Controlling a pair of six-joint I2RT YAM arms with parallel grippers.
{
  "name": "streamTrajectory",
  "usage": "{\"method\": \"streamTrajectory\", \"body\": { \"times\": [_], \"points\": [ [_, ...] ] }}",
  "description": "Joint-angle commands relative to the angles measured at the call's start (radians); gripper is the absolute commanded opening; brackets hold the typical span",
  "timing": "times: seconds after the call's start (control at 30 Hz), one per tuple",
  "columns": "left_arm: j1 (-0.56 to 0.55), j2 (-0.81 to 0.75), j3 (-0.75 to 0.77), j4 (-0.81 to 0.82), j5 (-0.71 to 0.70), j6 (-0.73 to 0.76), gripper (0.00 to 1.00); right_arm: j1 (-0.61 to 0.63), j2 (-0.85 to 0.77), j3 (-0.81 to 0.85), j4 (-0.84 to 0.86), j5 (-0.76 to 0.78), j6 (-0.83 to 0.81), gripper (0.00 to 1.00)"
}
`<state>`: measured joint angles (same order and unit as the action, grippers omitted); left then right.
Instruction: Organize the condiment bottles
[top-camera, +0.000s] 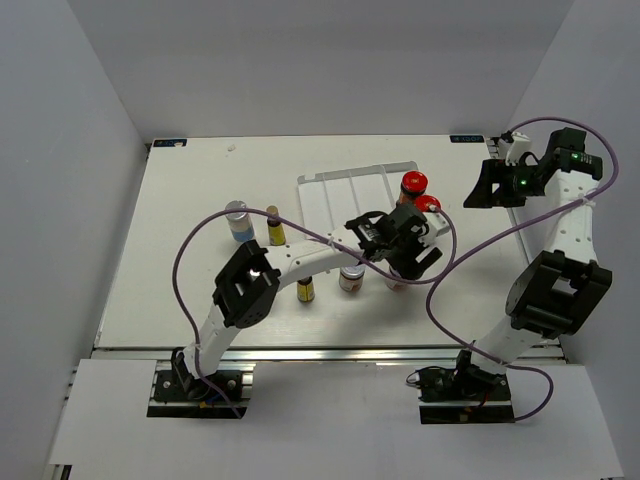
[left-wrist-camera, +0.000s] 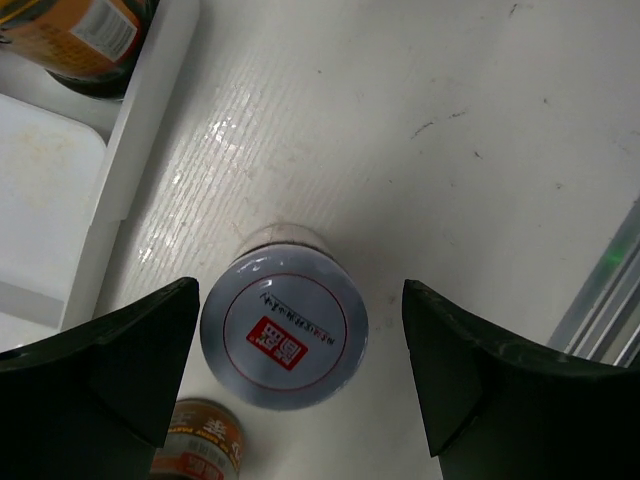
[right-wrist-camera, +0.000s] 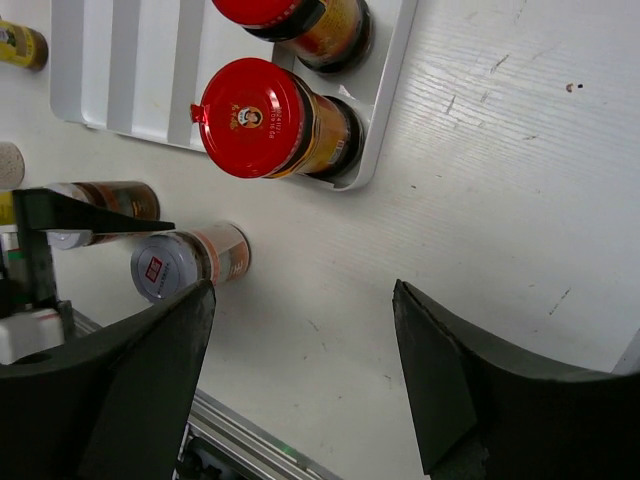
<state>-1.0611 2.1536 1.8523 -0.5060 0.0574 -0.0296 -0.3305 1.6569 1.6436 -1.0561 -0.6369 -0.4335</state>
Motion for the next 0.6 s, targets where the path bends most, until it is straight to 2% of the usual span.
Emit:
{"method": "streamTrajectory", "body": {
  "times": [0.0, 0.17, 0.27, 0.4, 0.43, 0.5, 0.57],
  "points": [
    [-0.008, 0.009, 0.094, -0.086, -0.04, 0.008, 0.92, -0.004, -0.039, -0.005, 0.007, -0.04, -0.019, 0.77],
    [-0.017, 0.038, 0.097, -0.123, -0.087, -0.013, 0.9, -0.002, -0.031, -0.005, 0.013, -0.047, -0.014, 0.78],
    [-0.019, 0.054, 0.081, -0.123, -0.097, -0.024, 0.83, -0.002, -0.028, -0.007, 0.015, -0.049, -0.014, 0.77],
    [-0.02, 0.069, 0.082, -0.118, -0.084, -0.027, 0.63, -0.002, -0.031, -0.013, 0.015, -0.043, -0.016, 0.77],
    [-0.022, 0.069, 0.084, -0.117, -0.079, -0.03, 0.53, -0.002, -0.032, -0.014, 0.013, -0.041, -0.017, 0.78],
    [-0.025, 0.071, 0.093, -0.117, -0.076, -0.029, 0.47, -0.002, -0.032, -0.016, 0.016, -0.04, -0.019, 0.77],
    [-0.028, 0.065, 0.102, -0.121, -0.077, -0.029, 0.34, -0.002, -0.034, -0.019, 0.016, -0.038, -0.02, 0.78]
  ]
}}
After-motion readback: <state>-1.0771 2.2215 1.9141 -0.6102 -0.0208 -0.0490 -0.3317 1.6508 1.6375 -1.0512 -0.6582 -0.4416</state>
